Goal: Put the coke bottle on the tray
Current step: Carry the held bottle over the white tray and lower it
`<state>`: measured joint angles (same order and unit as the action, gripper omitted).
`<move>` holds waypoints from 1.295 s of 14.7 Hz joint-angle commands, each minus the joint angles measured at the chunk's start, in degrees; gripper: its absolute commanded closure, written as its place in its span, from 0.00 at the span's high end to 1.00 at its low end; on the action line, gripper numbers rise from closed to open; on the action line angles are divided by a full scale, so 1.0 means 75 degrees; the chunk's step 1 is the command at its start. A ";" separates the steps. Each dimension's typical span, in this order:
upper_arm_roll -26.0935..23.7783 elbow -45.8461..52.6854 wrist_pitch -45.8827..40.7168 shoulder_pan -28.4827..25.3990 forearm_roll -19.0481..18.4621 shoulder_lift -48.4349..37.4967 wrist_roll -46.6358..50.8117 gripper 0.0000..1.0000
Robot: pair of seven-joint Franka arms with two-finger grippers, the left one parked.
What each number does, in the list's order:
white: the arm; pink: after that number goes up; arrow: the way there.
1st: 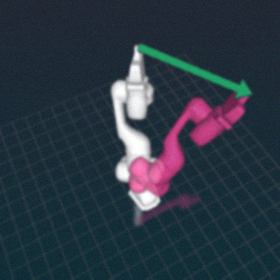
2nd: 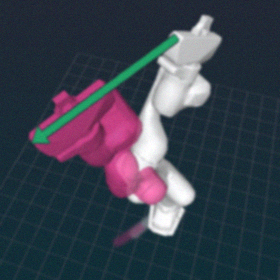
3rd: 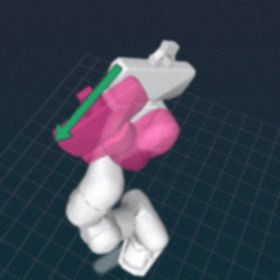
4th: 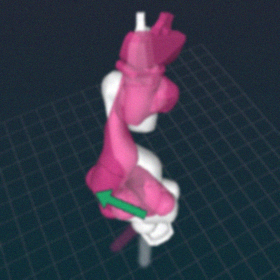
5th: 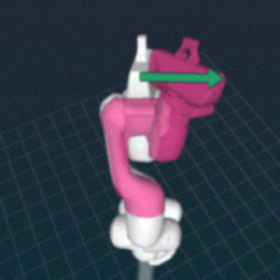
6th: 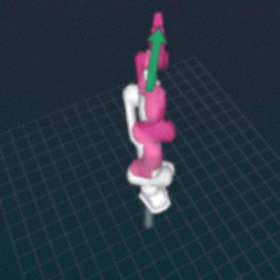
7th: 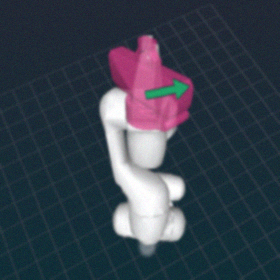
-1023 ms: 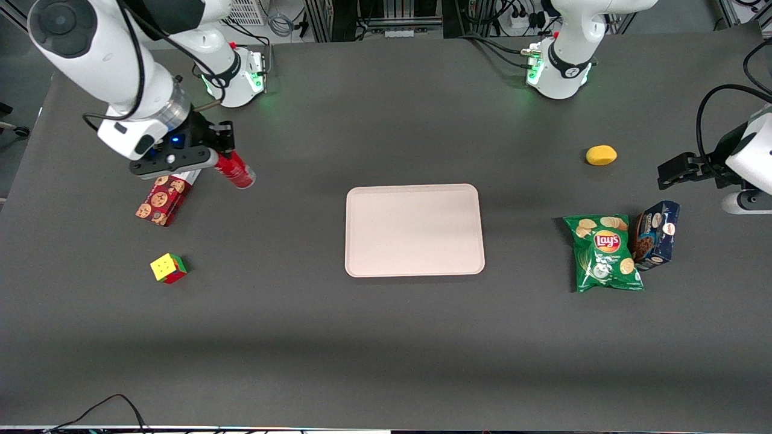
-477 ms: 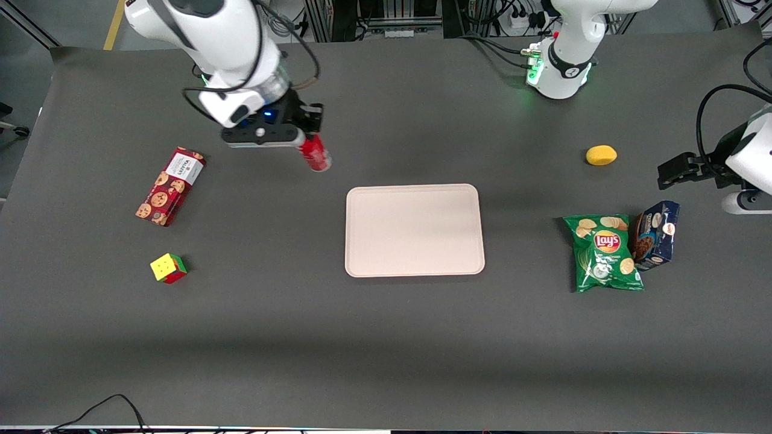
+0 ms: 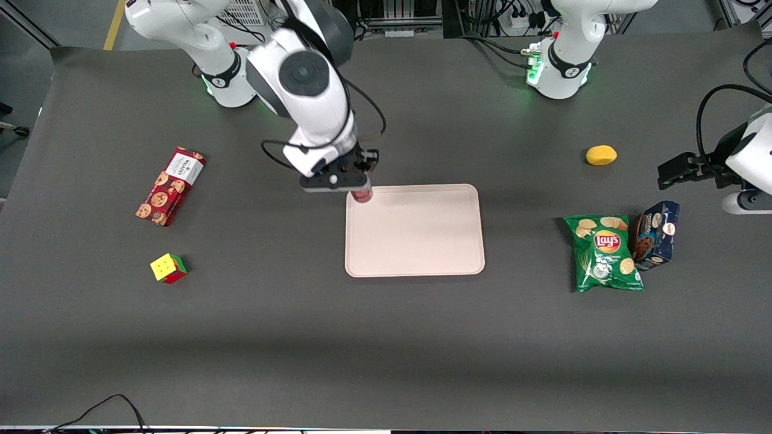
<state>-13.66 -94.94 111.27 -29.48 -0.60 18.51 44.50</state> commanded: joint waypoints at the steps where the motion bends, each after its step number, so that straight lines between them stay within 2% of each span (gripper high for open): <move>1: -0.0088 0.0390 0.0619 0.0087 -0.0399 0.0904 -0.0073 0.00; 8: -0.0088 0.0401 0.1417 0.0099 -0.1115 0.1690 -0.0073 0.00; 18: -0.0088 0.0401 0.1524 0.0099 -0.1127 0.1914 -0.0015 0.00; 19: -0.0053 0.0436 0.1524 0.0122 -0.1081 0.1961 0.0008 0.18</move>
<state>-13.66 -93.61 122.66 -29.14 -7.90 31.98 44.32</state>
